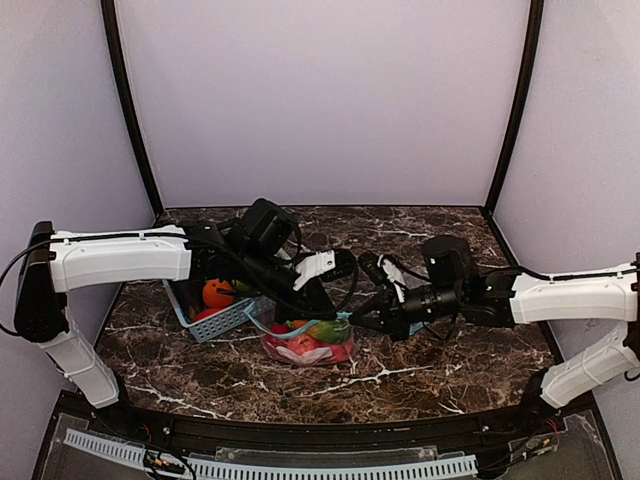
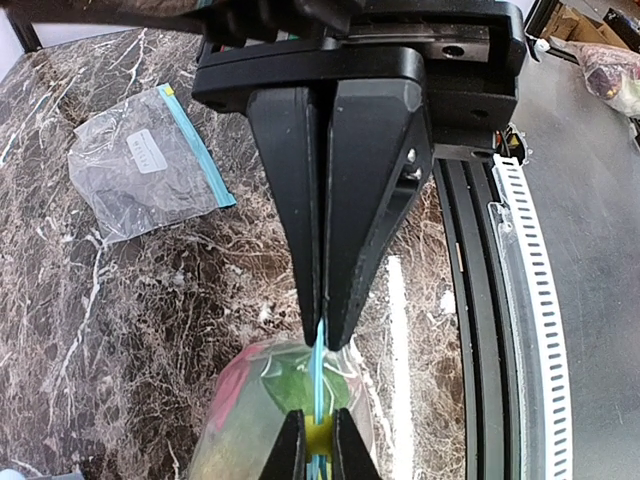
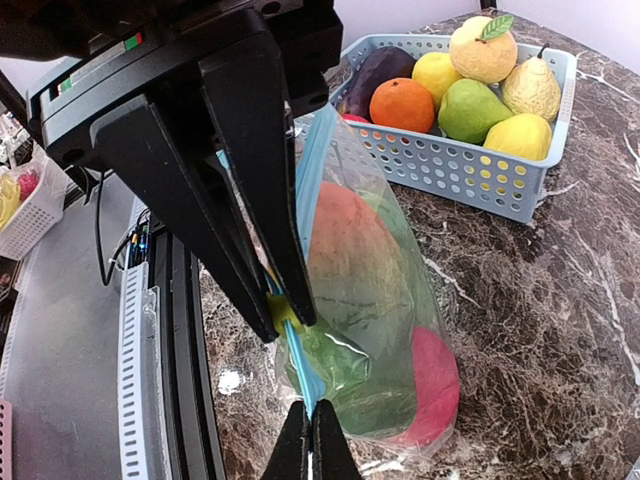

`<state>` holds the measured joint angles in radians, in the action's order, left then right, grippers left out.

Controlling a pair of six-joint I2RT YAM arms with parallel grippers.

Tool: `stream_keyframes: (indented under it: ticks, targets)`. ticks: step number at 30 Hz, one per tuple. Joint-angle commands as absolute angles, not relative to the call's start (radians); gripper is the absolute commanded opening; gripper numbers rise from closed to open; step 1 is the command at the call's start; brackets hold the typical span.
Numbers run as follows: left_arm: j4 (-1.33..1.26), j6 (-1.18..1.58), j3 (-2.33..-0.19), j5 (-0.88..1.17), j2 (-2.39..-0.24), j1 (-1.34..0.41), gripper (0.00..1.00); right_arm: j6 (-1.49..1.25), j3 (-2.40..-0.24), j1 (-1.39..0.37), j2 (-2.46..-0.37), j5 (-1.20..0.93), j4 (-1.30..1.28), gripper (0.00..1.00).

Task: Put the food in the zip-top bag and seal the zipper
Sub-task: Zip the zipper of the food storage bag, then hold the zipper food storage bag at the center of the board.

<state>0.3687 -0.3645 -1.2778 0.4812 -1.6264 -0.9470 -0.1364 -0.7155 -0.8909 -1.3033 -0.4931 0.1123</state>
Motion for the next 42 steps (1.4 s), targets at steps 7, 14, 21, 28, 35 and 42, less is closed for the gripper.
stream_keyframes:
  ticks: [7, 14, 21, 28, 35, 42]
  targets:
    - [0.568, -0.392, -1.265, 0.43, -1.567, -0.906, 0.01, -0.121, -0.683, -0.855, -1.23, -0.411, 0.07, 0.0]
    - [0.588, -0.398, -1.247, 0.424, -1.539, -0.881, 0.01, -0.12, -0.674, -0.845, -1.205, -0.397, 0.047, 0.0]
    - [0.609, -0.414, -1.231, 0.419, -1.514, -0.865, 0.01, -0.12, -0.67, -0.84, -1.201, -0.387, 0.036, 0.0]
    - [0.604, -0.428, -1.195, 0.405, -1.481, -0.848, 0.01, -0.128, -0.672, -0.838, -1.193, -0.372, 0.028, 0.0]
    - [0.518, -0.409, -1.131, 0.466, -1.46, -0.843, 0.01, -0.164, -0.678, -0.838, -1.206, -0.5, 0.084, 0.0]
    - [0.479, -0.393, -1.117, 0.548, -1.464, -0.843, 0.01, -0.182, -0.726, -0.858, -1.27, -0.611, 0.13, 0.36]
